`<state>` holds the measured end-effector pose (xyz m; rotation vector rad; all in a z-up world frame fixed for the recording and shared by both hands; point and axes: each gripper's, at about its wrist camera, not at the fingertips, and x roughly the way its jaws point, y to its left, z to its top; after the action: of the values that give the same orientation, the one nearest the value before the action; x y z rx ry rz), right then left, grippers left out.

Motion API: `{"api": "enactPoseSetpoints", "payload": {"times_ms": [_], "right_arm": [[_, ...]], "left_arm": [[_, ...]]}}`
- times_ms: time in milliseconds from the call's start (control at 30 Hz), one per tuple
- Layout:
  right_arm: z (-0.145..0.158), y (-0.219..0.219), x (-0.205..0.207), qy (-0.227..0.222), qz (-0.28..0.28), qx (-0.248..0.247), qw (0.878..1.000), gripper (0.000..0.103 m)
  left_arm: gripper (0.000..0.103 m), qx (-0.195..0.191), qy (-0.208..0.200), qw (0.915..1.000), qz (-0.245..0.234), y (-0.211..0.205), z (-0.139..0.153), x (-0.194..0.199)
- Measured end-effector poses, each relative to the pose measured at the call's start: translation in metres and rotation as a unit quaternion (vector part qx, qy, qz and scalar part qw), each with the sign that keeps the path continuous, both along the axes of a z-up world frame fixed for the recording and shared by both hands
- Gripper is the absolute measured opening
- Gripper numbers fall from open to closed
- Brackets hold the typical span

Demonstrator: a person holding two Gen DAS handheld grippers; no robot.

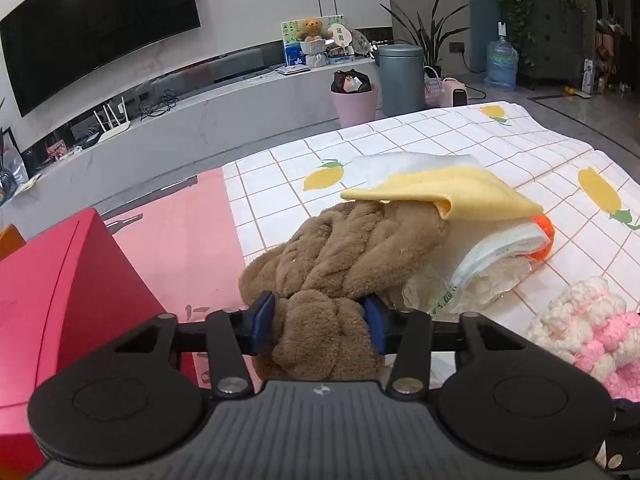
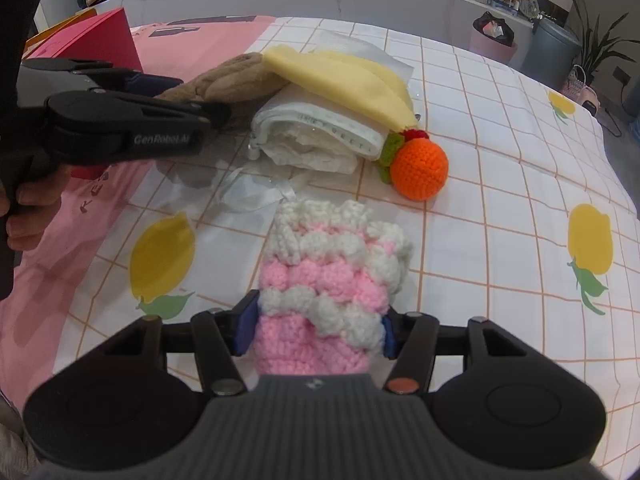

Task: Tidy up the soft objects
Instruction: 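Grasp the brown fluffy towel with the left gripper while the right holds the pouch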

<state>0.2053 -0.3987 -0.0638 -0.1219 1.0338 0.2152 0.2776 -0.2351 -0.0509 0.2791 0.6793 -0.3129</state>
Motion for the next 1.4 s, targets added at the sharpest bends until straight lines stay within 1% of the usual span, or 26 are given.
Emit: {"api": "enactPoseSetpoints", "payload": {"times_ms": [33, 100, 167, 233, 367, 467, 600, 667, 700, 767, 800, 833, 867, 900, 1000, 1067, 1167, 1300, 1333, 1367, 1400], "right_arm": [[0.0, 0.0, -0.001, -0.001, 0.0, 0.0, 1.0, 0.058], [0.0, 0.0, -0.001, -0.001, 0.0, 0.0, 1.0, 0.058], [0.0, 0.0, -0.001, -0.001, 0.0, 0.0, 1.0, 0.058], [0.0, 0.001, -0.001, -0.002, -0.001, 0.0, 1.0, 0.058], [0.001, 0.001, -0.002, -0.003, -0.004, 0.0, 1.0, 0.058], [0.001, 0.001, -0.002, -0.003, -0.005, 0.0, 1.0, 0.058], [0.002, 0.001, -0.002, -0.003, -0.006, -0.001, 1.0, 0.058], [0.002, 0.001, -0.002, -0.004, -0.006, -0.001, 1.0, 0.058], [0.001, 0.0, -0.002, -0.004, -0.007, -0.001, 1.0, 0.058], [0.001, 0.001, -0.002, -0.004, -0.008, -0.001, 1.0, 0.058], [0.001, 0.001, -0.002, -0.005, -0.009, -0.001, 1.0, 0.058], [0.001, 0.001, -0.003, -0.005, -0.009, -0.001, 1.0, 0.058], [0.001, 0.001, -0.002, -0.005, -0.009, -0.001, 1.0, 0.058], [0.001, 0.001, -0.002, -0.005, -0.009, -0.002, 1.0, 0.058], [0.001, 0.0, -0.002, -0.005, -0.006, -0.001, 1.0, 0.058], [0.001, 0.0, -0.002, -0.005, -0.006, -0.001, 1.0, 0.058], [0.001, 0.0, -0.002, -0.005, -0.006, 0.0, 1.0, 0.059], [0.001, -0.001, -0.003, -0.008, -0.004, -0.001, 1.0, 0.059], [0.001, -0.001, -0.003, -0.008, -0.004, -0.001, 1.0, 0.059], [0.001, -0.001, -0.003, -0.008, -0.003, 0.0, 1.0, 0.059], [0.001, -0.001, -0.004, -0.009, -0.002, -0.001, 1.0, 0.059]], "left_arm": [[0.045, 0.001, -0.001, 1.0, -0.002, 0.001, 0.001, -0.001], [0.042, 0.003, -0.004, 1.0, -0.005, 0.002, 0.003, -0.005], [0.041, -0.007, 0.003, 1.0, -0.006, 0.005, 0.007, -0.011], [0.041, -0.023, 0.021, 0.9995, -0.011, 0.01, 0.011, -0.017], [0.041, -0.054, 0.058, 0.9968, -0.003, 0.025, 0.019, -0.03], [0.041, -0.06, 0.064, 0.9957, -0.03, 0.036, 0.025, -0.05], [0.041, -0.055, 0.053, 0.9942, -0.075, 0.045, 0.021, -0.077], [0.046, -0.053, 0.057, 0.9916, -0.102, 0.043, 0.015, -0.082], [0.052, -0.05, 0.052, 0.9912, -0.111, 0.041, 0.014, -0.084], [0.068, -0.057, 0.025, 0.9904, -0.123, 0.039, 0.016, -0.09], [0.088, -0.067, 0.018, 0.9883, -0.135, 0.038, 0.018, -0.091], [0.097, -0.071, 0.014, 0.9867, -0.145, 0.035, 0.02, -0.09], [0.097, -0.065, 0.01, 0.9864, -0.151, 0.031, 0.021, -0.089], [0.097, -0.048, 0.006, 0.9872, -0.152, 0.025, 0.022, -0.088], [0.098, 0.031, -0.009, 0.989, -0.144, 0.0, 0.015, -0.081], [0.099, 0.065, -0.012, 0.9866, -0.149, -0.01, 0.007, -0.077], [0.1, 0.073, 0.002, 0.9865, -0.147, -0.019, -0.005, -0.068], [0.1, 0.075, 0.02, 0.9877, -0.136, -0.016, -0.016, -0.062], [0.099, 0.074, 0.028, 0.9881, -0.132, -0.013, -0.02, -0.061], [0.099, 0.06, 0.025, 0.9897, -0.127, -0.01, -0.022, -0.062], [0.097, 0.052, 0.028, 0.9902, -0.127, -0.007, -0.024, -0.062]]}}
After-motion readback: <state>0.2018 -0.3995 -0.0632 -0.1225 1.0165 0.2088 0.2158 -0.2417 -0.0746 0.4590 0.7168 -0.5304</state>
